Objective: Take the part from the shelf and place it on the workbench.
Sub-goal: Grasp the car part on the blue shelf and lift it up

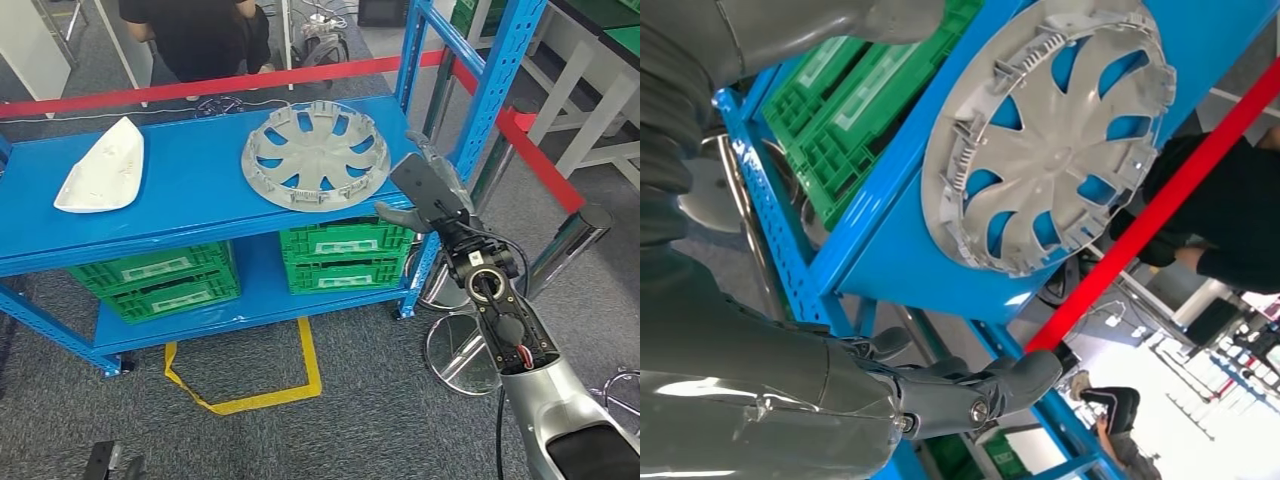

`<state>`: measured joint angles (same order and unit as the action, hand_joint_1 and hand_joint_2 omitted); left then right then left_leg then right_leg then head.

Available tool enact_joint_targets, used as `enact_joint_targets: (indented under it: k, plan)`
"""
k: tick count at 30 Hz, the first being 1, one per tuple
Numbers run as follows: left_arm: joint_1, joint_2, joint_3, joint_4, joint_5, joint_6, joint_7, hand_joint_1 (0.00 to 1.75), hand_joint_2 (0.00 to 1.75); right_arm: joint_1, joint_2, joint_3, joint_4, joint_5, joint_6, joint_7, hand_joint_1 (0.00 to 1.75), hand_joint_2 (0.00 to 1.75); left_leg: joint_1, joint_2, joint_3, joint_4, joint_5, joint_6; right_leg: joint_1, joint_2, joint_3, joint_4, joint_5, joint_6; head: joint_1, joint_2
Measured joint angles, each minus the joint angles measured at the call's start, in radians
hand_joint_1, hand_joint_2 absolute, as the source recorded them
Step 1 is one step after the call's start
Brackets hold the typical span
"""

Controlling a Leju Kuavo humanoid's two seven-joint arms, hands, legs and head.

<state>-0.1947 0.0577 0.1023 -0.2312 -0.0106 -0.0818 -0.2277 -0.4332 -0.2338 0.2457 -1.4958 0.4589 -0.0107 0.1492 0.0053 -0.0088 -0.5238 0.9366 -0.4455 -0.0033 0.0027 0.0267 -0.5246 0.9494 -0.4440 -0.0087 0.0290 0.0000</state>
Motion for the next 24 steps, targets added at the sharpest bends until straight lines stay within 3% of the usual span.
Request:
enact_joint_targets:
  k: [24]
  plan:
    - [-0.002,-0.008,-0.028,0.000,-0.041,0.009,0.007,0.00,0.00,0.047,0.000,-0.034,0.002,-0.009,0.042,0.008,0.00,1.75,0.000,0.001,0.000,0.000,0.000,0.000,0.000,0.001,-0.001,0.000,0.000,0.000,0.000,0.000]
